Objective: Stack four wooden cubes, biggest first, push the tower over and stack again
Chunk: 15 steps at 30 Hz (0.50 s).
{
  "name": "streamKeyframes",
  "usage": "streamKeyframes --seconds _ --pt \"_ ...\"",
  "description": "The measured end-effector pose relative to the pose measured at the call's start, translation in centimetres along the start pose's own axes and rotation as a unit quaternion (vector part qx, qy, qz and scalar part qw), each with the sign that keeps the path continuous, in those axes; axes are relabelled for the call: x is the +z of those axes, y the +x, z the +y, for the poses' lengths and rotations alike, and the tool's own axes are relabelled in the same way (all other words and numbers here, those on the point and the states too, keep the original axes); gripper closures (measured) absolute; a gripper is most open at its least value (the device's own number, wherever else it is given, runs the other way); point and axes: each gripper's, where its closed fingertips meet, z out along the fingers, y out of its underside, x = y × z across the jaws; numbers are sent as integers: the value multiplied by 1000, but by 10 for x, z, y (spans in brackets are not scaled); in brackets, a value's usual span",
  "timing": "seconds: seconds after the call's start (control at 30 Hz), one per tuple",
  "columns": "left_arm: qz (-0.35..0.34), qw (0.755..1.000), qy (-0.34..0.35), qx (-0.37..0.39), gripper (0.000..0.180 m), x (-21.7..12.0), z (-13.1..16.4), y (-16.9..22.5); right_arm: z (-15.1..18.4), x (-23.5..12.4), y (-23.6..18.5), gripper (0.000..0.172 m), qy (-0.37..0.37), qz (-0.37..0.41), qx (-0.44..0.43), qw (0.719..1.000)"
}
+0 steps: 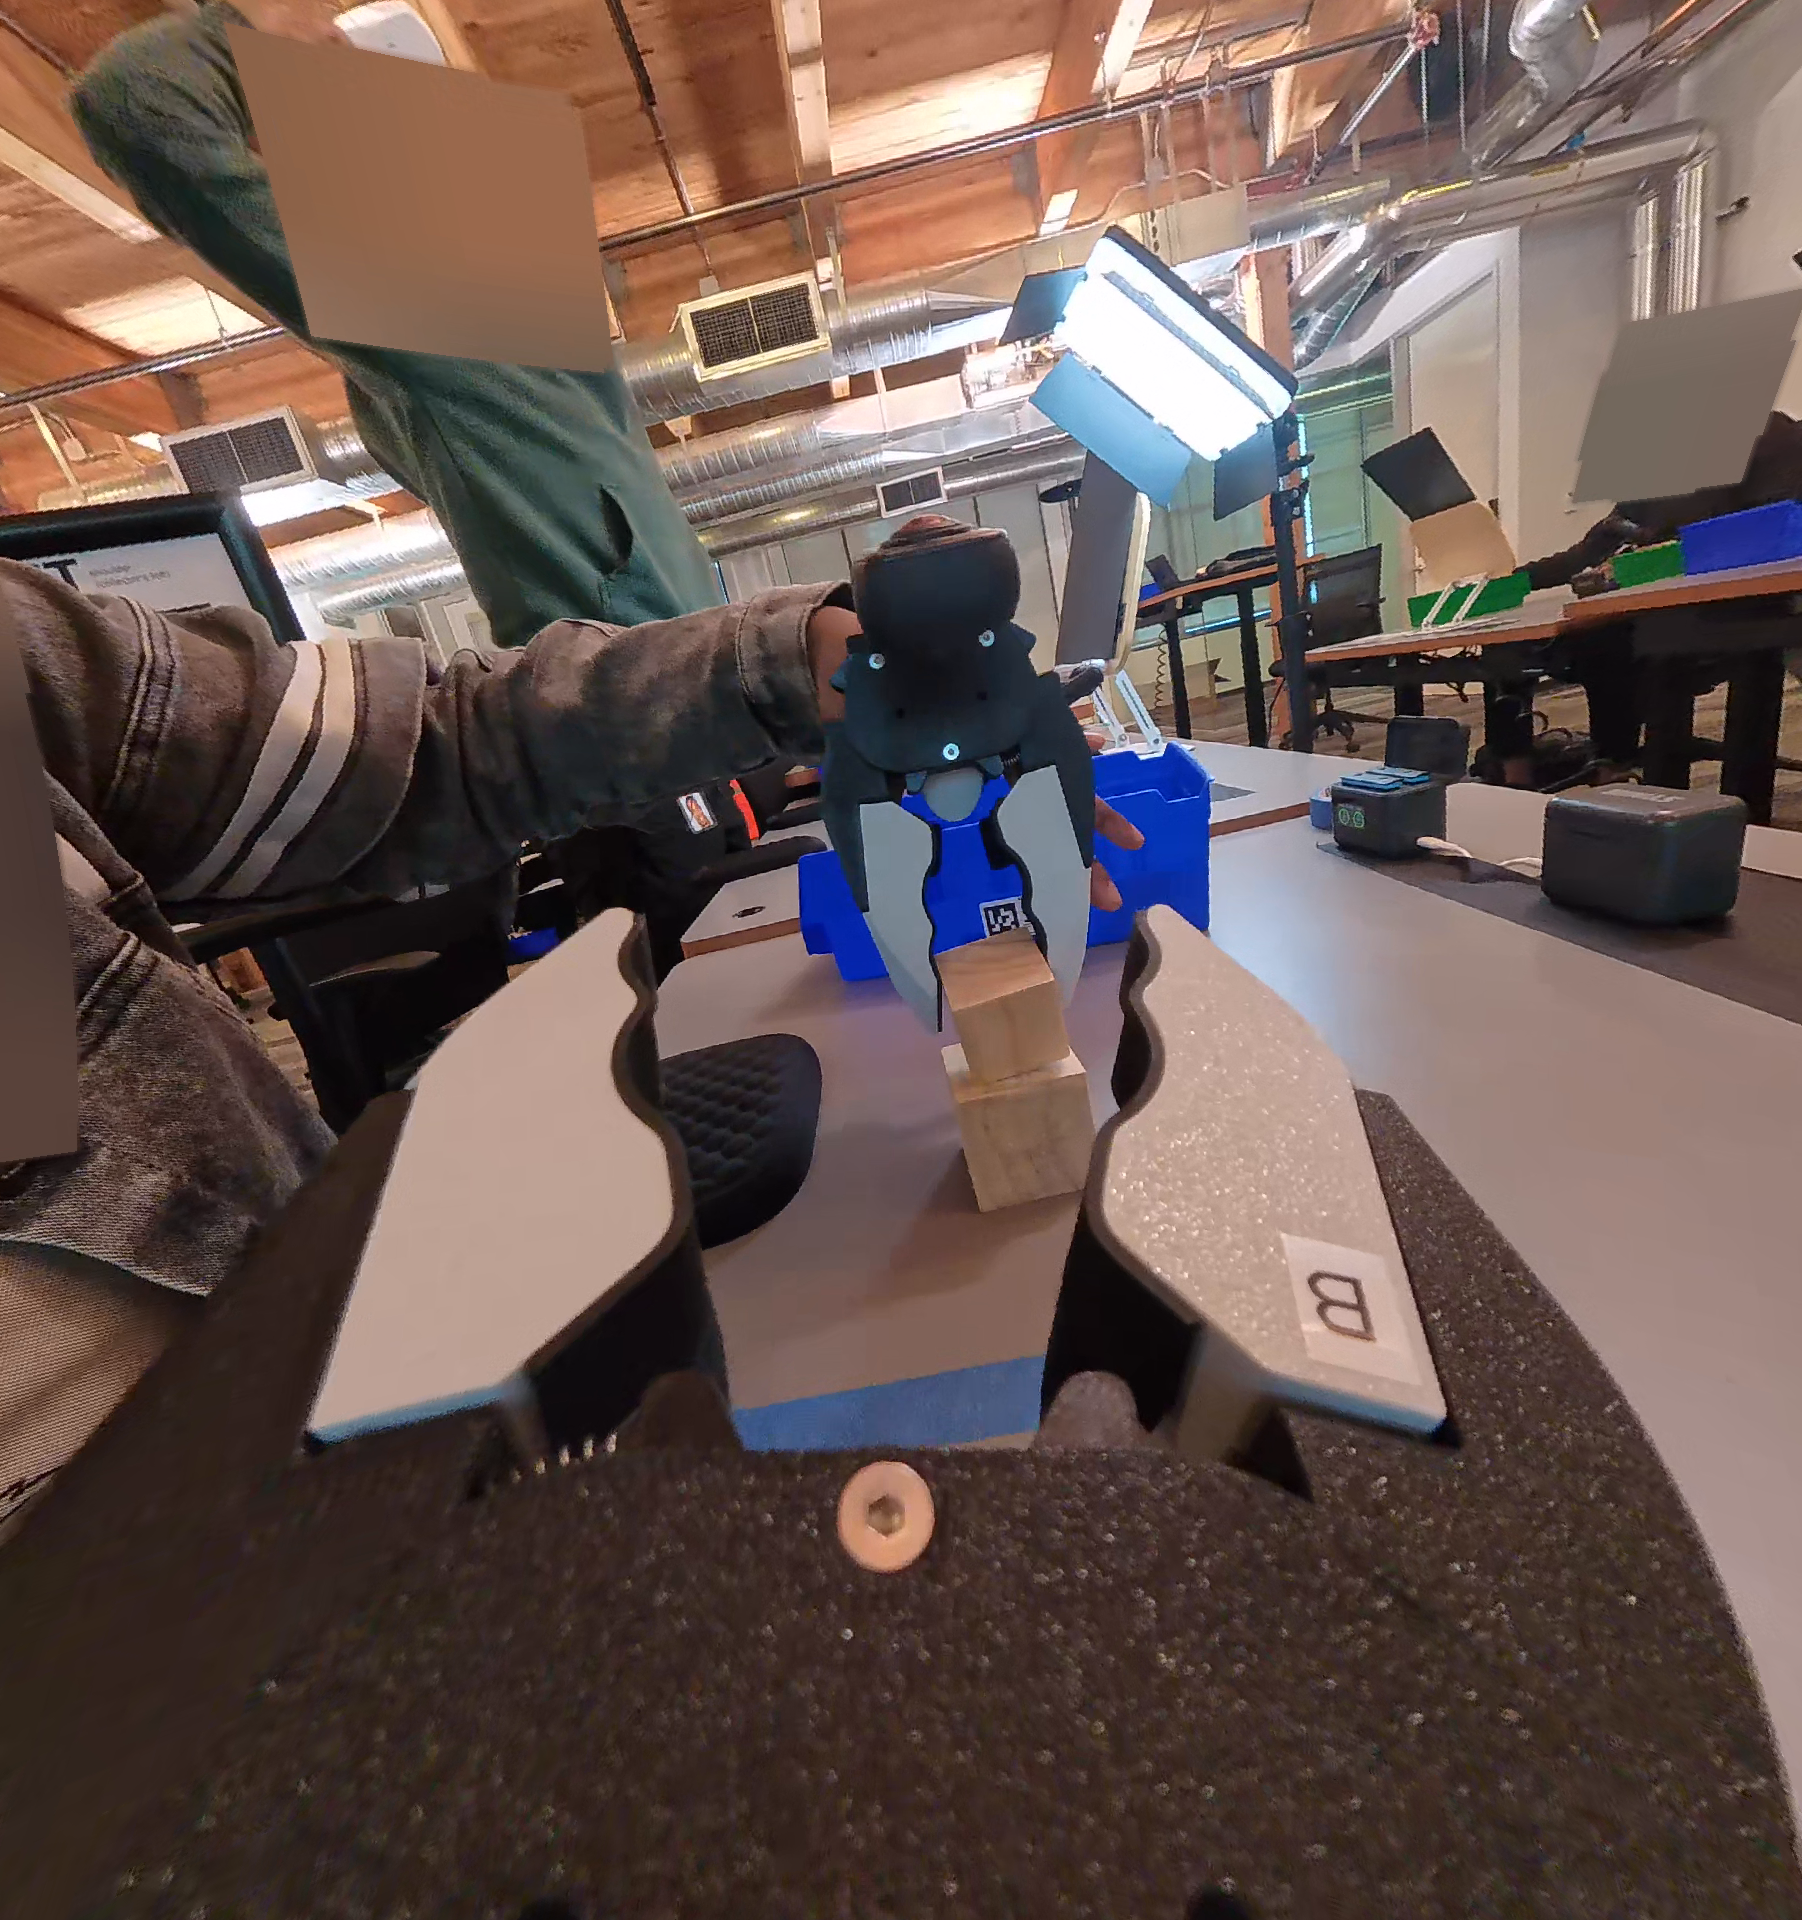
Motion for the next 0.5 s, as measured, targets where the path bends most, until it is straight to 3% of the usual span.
streamKeyframes --seconds 0.5 --pt "11 1000 -6 8 135 2 10 -1 -1 1 0 87 5 -3 4 1000"
